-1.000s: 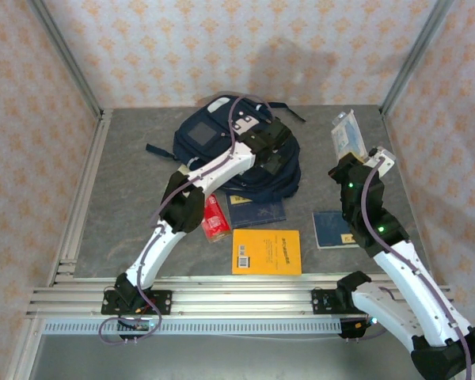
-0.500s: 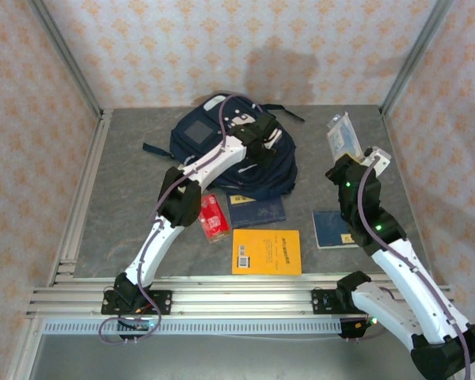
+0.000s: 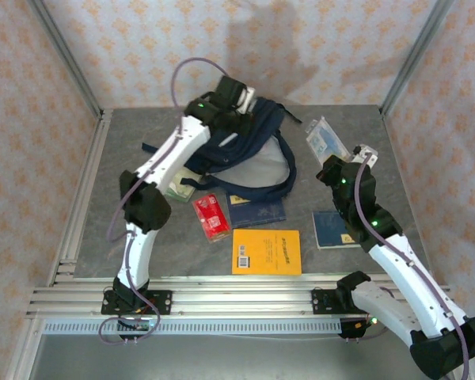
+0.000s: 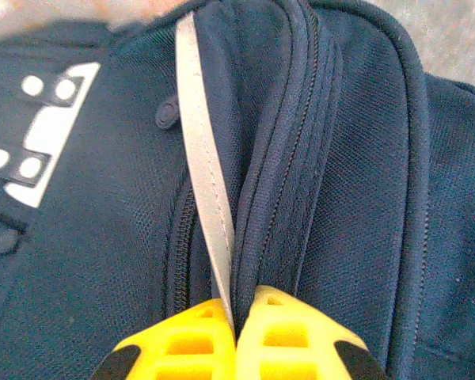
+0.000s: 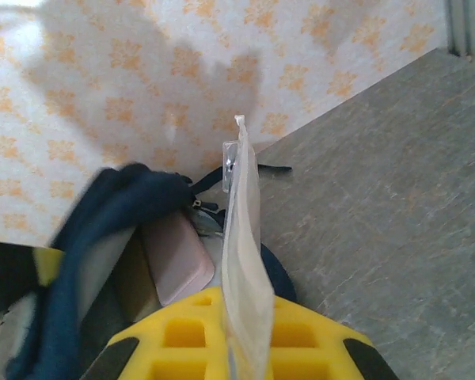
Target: Pack books, pencil case, and school supplies into a backpack
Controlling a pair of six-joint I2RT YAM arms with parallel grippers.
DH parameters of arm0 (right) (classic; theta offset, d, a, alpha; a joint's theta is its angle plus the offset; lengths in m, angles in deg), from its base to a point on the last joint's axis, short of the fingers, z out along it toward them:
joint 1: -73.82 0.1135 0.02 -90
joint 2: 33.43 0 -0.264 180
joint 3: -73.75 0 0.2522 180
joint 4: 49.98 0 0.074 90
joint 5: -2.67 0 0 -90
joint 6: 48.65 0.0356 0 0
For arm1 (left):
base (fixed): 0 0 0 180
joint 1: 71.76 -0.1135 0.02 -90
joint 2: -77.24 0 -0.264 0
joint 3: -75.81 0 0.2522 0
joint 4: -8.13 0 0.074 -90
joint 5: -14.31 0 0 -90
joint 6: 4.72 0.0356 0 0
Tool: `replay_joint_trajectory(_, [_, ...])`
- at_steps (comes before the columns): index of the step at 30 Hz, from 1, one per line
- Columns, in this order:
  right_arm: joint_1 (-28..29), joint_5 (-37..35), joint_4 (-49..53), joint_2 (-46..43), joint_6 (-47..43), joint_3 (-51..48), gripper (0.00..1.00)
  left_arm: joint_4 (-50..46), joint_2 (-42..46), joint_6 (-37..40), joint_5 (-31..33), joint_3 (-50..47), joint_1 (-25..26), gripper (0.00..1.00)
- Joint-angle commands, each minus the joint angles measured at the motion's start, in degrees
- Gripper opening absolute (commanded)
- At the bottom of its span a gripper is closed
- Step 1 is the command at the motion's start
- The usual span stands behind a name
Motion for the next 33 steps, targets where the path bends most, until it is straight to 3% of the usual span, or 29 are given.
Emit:
replay_joint_trajectory(1, [-0.4, 6.8, -4.2, -0.1, 3.5, 0.0, 0.0, 3.1, 6.0, -2.2, -3.2, -0.5, -3.0, 0.0])
replay_joint_trajectory(6, [-0.4, 18.4, -8.6, 5.9, 10.3, 0.4, 0.0, 4.2, 6.5, -3.9, -8.5, 0.5, -6.5, 0.0])
replay_joint_trajectory(16, [-0.5, 40.2, -33.3, 26.5, 26.4, -0.1, 0.0, 4.3, 6.4, -3.5, -12.2, 2.8, -7.4, 0.0])
replay_joint_trajectory(20, [0.0, 42.1, -41.8, 36.2, 30.5, 1.6, 0.0, 4.7, 6.3, -3.8, -13.6, 3.3, -7.4, 0.0])
replay_joint_trajectory(33, [10.2, 42.1, -48.1, 67.4, 33.8, 23.2, 0.0, 6.1, 4.9, -5.3, -16.6, 5.3, -7.4, 0.0])
